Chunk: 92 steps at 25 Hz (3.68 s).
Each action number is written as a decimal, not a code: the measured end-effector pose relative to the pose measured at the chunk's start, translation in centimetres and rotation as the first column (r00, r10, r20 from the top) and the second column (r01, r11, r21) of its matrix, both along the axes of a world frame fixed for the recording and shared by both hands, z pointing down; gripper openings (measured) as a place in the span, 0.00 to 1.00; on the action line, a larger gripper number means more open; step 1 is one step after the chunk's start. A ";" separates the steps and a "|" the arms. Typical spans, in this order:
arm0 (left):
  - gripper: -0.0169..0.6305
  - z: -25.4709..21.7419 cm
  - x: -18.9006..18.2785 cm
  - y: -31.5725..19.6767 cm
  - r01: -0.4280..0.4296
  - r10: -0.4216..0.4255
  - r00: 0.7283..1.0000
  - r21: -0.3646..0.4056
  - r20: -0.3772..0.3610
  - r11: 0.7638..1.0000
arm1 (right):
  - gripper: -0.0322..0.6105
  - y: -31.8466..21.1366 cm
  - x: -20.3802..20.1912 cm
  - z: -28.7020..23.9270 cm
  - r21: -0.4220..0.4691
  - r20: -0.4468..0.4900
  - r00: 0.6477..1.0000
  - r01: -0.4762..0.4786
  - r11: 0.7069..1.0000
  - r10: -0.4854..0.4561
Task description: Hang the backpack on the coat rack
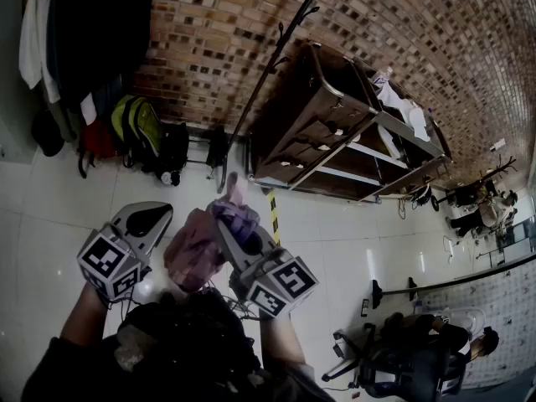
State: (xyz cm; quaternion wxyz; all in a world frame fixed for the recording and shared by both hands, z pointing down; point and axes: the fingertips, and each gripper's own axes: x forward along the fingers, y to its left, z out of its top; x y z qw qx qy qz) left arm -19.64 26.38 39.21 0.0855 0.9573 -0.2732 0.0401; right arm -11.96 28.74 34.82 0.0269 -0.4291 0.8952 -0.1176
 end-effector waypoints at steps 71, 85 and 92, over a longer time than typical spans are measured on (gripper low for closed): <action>0.09 0.0 21.0 -72.0 0.093 -0.093 0.996 0.031 0.016 0.995 | 0.08 -76.4 20.0 -2.5 0.015 -0.124 0.974 0.194 0.981 -0.190; 0.09 -0.1 22.4 -80.6 0.083 -0.082 0.997 0.010 -0.009 0.997 | 0.08 -84.5 23.7 -8.6 0.108 -0.119 0.982 0.162 0.981 -0.149; 0.09 0.5 25.1 -81.6 0.031 -0.031 0.999 -0.008 -0.011 0.999 | 0.08 -84.6 28.2 -8.8 0.121 -0.053 0.998 0.039 0.992 -0.033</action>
